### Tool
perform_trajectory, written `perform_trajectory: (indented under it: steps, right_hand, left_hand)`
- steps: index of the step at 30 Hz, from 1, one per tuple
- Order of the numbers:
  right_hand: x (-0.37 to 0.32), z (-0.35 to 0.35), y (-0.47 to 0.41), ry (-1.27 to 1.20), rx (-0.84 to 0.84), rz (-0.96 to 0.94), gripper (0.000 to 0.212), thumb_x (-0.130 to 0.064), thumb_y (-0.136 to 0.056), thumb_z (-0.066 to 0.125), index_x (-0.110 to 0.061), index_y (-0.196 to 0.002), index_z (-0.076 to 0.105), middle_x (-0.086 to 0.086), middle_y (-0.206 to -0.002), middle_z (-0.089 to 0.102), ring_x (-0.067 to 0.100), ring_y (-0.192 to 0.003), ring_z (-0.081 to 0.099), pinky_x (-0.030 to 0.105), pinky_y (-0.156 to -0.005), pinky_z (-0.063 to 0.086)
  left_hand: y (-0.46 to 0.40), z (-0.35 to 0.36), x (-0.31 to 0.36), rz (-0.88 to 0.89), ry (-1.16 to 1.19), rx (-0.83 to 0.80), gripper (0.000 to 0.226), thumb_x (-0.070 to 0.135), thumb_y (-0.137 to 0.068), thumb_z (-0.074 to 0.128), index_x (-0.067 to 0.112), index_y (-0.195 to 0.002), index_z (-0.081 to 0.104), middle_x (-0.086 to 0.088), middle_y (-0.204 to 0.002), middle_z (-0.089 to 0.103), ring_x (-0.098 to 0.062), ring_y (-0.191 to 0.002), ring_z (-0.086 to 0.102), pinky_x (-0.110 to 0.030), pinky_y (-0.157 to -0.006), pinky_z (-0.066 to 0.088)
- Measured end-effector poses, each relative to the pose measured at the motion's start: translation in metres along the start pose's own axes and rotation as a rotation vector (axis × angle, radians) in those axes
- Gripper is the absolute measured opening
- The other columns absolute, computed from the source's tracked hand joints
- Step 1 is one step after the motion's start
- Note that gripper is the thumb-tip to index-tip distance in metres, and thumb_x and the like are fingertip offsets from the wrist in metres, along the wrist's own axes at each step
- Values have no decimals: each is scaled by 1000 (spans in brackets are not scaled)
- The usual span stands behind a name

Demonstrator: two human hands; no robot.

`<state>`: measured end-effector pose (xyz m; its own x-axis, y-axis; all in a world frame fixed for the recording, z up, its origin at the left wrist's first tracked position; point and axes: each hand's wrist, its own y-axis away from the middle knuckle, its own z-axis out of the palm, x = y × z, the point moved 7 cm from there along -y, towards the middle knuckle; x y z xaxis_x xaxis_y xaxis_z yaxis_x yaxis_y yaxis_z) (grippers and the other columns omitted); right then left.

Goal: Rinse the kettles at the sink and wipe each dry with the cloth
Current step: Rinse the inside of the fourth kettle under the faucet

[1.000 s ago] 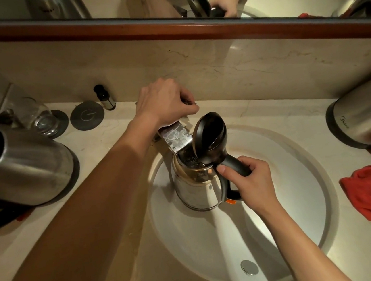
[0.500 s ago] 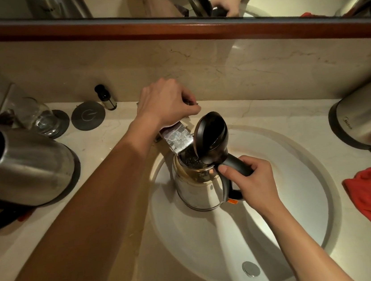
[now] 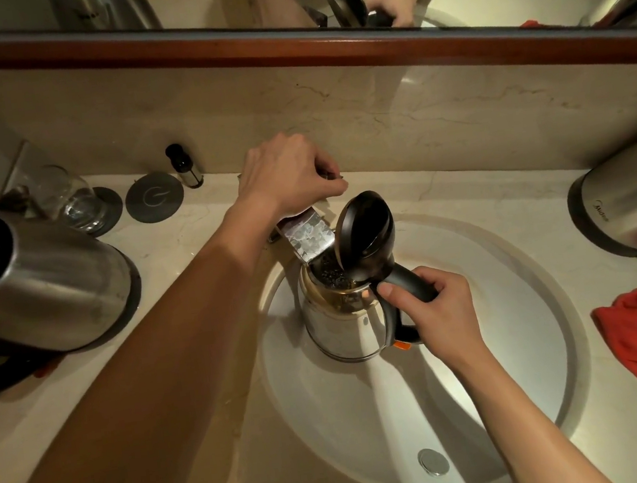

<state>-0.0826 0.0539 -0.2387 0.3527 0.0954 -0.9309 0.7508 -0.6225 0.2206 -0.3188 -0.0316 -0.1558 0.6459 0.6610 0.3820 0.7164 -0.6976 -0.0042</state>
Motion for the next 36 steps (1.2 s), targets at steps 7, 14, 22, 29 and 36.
perform_trajectory:
  steps: [7,14,22,29,36]
  right_hand:
    - [-5,1,-1,5,8,-29,40,-32,-73,84,-4,-59,59,-13,-49,46,4,-50,40,13,-52,32]
    - [-6,2,-1,11,11,-34,39,-36,-71,80,-6,-59,58,-12,-48,46,5,-50,41,14,-53,33]
    - [0,2,-1,-16,-9,-30,40,-15,-82,87,-16,-56,57,-15,-47,46,3,-49,40,13,-53,32]
    - [1,1,-2,-12,-12,-14,36,-13,-83,86,-12,-58,59,-14,-48,48,3,-50,41,13,-53,34]
    - [-1,1,-3,-37,-25,6,40,-25,-78,89,-1,-62,60,-12,-50,46,4,-51,40,15,-53,34]
  left_hand:
    - [0,-1,0,8,-1,10,21,51,-83,68,36,-93,77,16,-95,73,-10,-88,55,-30,-73,33]
    - [0,-1,0,7,-13,16,22,52,-82,68,37,-95,77,15,-96,74,-16,-95,62,-31,-73,35]
    - [0,-2,1,1,-3,21,22,52,-82,68,36,-94,78,15,-93,73,-12,-88,58,-31,-73,34]
    - [0,-2,0,-1,-6,16,22,53,-82,68,37,-93,77,15,-94,73,-13,-91,59,-31,-74,33]
    - [0,-1,-1,-10,29,12,21,52,-82,69,36,-92,78,15,-91,73,-11,-86,55,-31,-74,32]
